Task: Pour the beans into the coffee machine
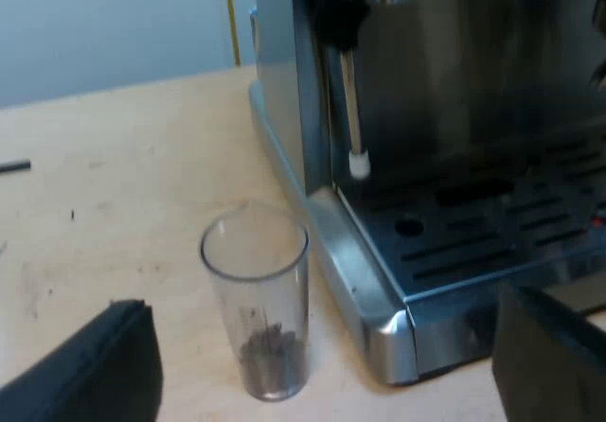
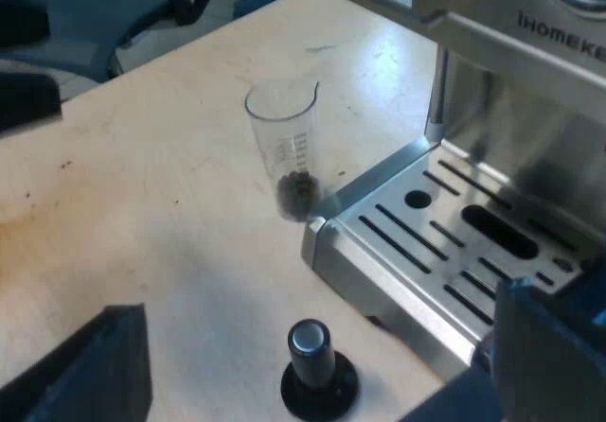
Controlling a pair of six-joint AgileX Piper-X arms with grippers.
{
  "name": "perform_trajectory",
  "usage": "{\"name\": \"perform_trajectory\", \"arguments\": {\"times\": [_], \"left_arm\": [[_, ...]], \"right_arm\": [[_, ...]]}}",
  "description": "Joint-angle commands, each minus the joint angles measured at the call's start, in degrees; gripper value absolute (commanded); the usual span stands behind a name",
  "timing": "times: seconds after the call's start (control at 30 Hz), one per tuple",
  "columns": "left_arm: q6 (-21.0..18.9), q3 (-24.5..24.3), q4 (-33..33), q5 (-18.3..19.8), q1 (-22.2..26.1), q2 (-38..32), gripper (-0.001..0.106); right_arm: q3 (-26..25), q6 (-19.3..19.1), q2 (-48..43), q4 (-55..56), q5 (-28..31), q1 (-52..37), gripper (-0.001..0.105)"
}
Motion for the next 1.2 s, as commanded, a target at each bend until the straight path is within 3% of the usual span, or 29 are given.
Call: {"name": "perform_trajectory", "arguments": {"times": [0.03, 0.13, 0.17, 0.33, 0.8, 1.07, 1.2], "left_arm": [[-0.8, 2.9, -3.3, -0.5, -0.1, 0.1, 0.085], [-2.1, 4.9, -4.8, -0.5, -0.1, 0.1, 0.085], [-4.3, 7.1, -6.9, -0.5, -0.1, 0.8, 0.085], [-4.5, 9.6, -12.7, -0.5, -0.1, 5.2, 0.085], [-4.5, 9.8, -39.6, -4.9, -0.1, 30.3, 0.085], [-4.5, 9.8, -49.4, -6.3, -0.1, 36.9, 0.085], [-4.5, 9.8, -50.8, -6.3, -0.1, 38.6, 0.085]], "right_arm": [[-0.7, 0.3, 1.0, -1.4, 0.0, 0.1, 0.079], [-0.7, 0.3, 1.3, -1.4, 0.0, 0.1, 0.079], [-0.7, 0.3, 1.3, -1.4, 0.0, 0.1, 0.079], [-0.7, 0.3, 1.3, -2.8, 0.1, 0.1, 0.079], [-0.7, 0.3, 1.3, -3.2, 0.1, 0.1, 0.079], [-0.7, 0.3, 1.3, -3.2, 0.1, 0.1, 0.079], [-0.7, 0.3, 1.3, -3.2, 0.1, 0.1, 0.079]]}}
